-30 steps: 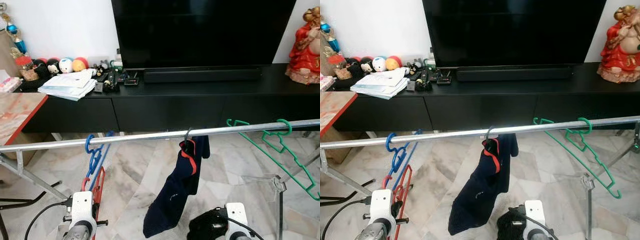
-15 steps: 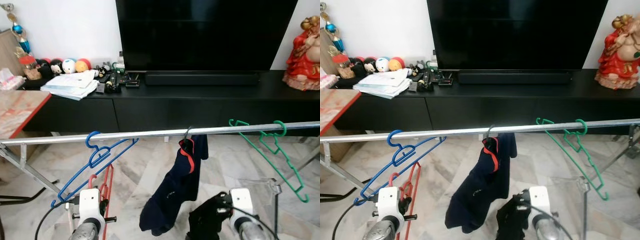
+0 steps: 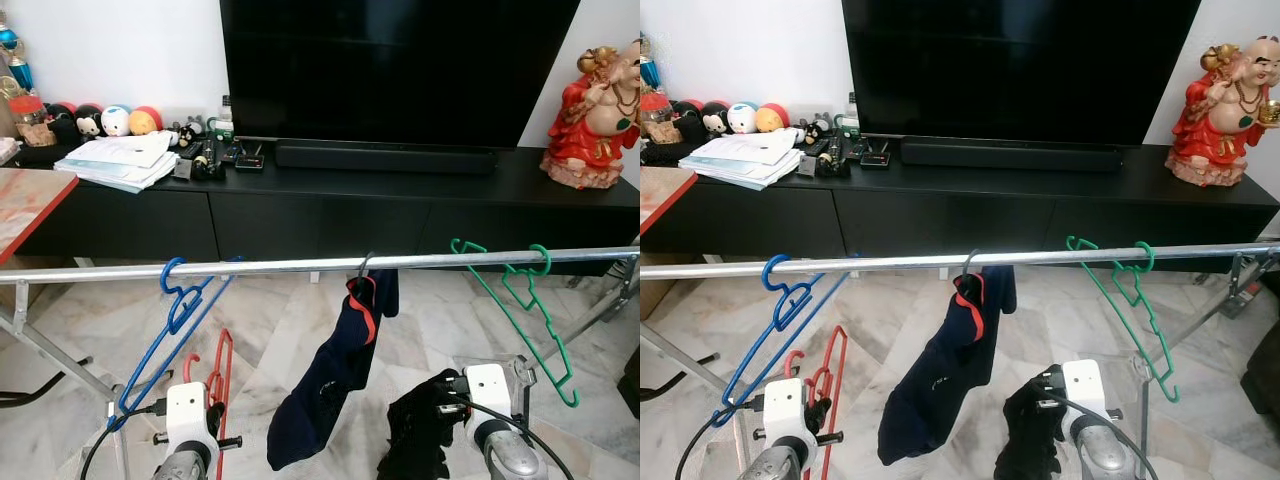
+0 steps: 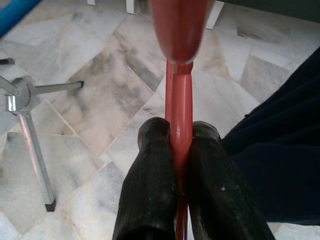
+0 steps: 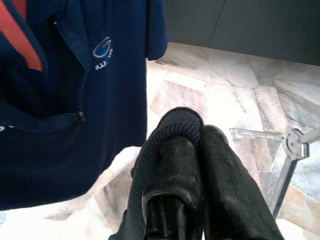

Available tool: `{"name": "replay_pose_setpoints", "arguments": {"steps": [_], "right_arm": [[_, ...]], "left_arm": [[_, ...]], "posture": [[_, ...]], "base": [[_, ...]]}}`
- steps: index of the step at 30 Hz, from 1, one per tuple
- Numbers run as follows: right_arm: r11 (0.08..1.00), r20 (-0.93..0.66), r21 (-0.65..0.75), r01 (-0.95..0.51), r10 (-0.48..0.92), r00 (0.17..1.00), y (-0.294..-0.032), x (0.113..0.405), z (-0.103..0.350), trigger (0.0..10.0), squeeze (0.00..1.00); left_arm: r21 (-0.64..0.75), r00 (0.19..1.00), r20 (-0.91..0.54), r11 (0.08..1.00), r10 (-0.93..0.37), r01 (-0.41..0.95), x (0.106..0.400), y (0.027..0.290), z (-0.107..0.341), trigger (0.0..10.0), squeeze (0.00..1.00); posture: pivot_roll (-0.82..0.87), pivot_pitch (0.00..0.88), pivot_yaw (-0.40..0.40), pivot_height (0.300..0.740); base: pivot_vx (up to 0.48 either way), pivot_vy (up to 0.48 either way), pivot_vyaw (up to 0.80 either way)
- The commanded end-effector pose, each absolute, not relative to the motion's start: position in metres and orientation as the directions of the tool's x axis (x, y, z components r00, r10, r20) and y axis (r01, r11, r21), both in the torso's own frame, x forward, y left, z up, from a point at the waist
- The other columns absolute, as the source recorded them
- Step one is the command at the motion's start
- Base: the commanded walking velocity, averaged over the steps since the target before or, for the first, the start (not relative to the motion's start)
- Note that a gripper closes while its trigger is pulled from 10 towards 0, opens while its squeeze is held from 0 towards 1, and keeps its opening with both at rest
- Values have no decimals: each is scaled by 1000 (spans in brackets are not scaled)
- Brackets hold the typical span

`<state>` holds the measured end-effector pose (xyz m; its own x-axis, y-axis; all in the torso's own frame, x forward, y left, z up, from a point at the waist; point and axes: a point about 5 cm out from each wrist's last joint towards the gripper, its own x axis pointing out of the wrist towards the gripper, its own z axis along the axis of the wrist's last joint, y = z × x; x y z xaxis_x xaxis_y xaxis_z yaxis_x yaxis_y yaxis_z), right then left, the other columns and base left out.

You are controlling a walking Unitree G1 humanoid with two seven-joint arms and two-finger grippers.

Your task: Hang hanger

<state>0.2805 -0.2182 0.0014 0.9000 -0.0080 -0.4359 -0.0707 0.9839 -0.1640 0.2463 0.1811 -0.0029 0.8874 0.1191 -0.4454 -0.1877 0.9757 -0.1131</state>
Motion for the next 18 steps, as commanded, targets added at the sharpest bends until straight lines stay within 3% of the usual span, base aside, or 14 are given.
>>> {"name": "replay_pose_setpoints", "arguments": {"steps": [1, 18], "right_arm": [[984, -423, -164, -71, -5, 906, -217, 283, 5, 10000, 0], [990, -420, -131, -47, -12, 907, -204, 277, 0, 10000, 0]], "left_arm": [[-115, 887, -445, 974, 127, -197, 243, 183, -4, 10000, 0], [-86, 894, -436, 984, 103, -155, 244, 186, 1, 10000, 0]], "posture": [[-110, 0, 11, 740], [-96, 0, 49, 740]], "base": [[-322, 0, 0], [-376, 0, 0]]}}
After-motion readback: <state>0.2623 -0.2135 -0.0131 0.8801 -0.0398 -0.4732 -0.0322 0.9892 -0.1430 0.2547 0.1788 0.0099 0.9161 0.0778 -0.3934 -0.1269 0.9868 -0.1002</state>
